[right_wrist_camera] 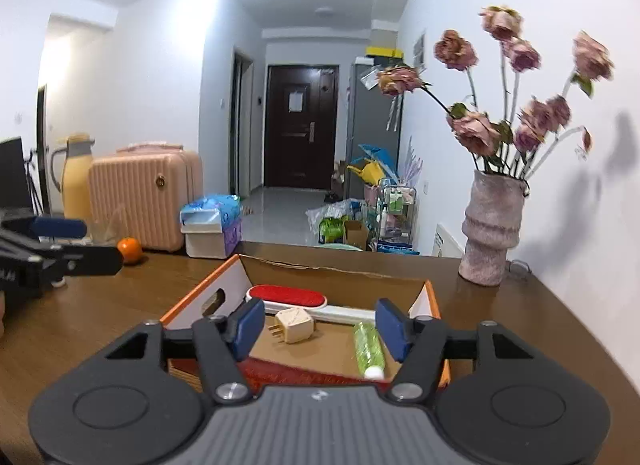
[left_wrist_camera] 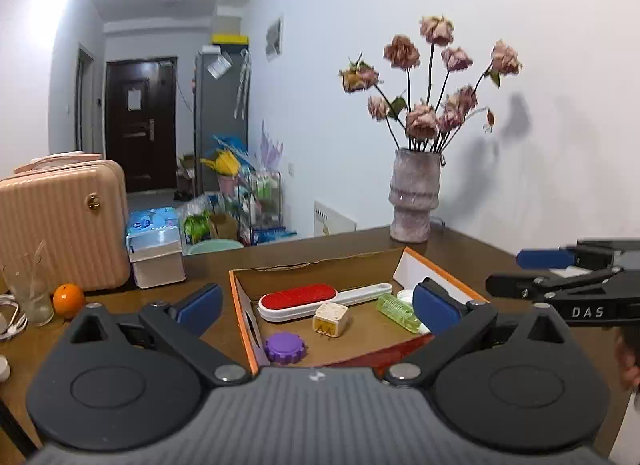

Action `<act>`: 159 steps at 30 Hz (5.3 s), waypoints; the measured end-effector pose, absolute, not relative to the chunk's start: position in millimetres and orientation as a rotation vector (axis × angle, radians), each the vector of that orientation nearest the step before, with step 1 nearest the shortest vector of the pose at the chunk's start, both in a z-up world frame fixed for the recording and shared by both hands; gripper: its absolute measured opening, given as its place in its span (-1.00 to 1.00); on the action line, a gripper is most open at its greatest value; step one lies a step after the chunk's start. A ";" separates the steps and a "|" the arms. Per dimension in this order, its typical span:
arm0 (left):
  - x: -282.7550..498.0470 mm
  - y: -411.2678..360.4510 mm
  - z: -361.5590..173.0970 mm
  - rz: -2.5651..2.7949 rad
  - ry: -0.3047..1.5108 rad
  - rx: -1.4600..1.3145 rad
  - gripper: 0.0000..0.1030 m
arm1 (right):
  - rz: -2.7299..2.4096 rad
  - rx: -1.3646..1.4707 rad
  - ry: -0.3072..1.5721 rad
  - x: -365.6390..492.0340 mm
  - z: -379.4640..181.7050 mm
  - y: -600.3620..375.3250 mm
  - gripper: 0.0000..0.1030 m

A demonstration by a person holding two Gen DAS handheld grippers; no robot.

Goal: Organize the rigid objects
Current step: 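Carry the adapter into the box and open the left gripper while the right gripper drops the spray bottle there, then withdraw both grippers from the box toward the remaining table items, then grasp the blue cap with the left gripper while the right gripper grasps the clear tape roll, then lower the blue cap into the box with the left gripper while the right gripper releases the tape roll there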

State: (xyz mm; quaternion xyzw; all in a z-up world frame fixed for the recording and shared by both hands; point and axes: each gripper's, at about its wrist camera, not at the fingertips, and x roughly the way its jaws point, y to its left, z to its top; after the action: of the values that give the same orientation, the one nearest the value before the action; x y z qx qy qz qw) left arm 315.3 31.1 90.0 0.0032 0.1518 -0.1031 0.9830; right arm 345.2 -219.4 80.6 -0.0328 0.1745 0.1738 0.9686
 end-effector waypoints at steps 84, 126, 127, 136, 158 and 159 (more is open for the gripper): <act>373.2 -2.1 -63.9 -0.241 0.634 -0.090 -0.75 | 0.287 0.053 0.617 400.1 -64.2 -257.7 -0.84; 82.7 -7.4 48.5 -0.093 0.205 -0.059 -0.75 | 0.364 0.109 0.248 117.4 32.2 -259.1 -0.86; 82.2 -6.1 48.7 -0.094 0.205 -0.061 -0.75 | 0.364 0.107 0.247 116.1 32.6 -258.9 -0.86; 125.2 -3.6 46.0 -0.100 0.218 -0.052 -0.75 | 0.353 0.046 0.261 151.4 29.2 -253.7 -0.86; 471.0 26.0 2.4 -0.231 0.563 -0.044 -0.75 | 0.403 -0.004 0.539 500.9 4.1 -197.1 -0.85; 482.0 26.3 -4.9 -0.241 0.588 -0.047 -0.75 | 0.406 0.007 0.567 514.8 -2.9 -195.7 -0.85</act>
State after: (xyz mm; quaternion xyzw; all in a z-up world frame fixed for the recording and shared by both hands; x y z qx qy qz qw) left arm 482.0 26.3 -4.9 -0.0232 0.2893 -0.1186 0.9496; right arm 514.8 -195.7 -2.9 0.0033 0.2776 0.1987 0.9399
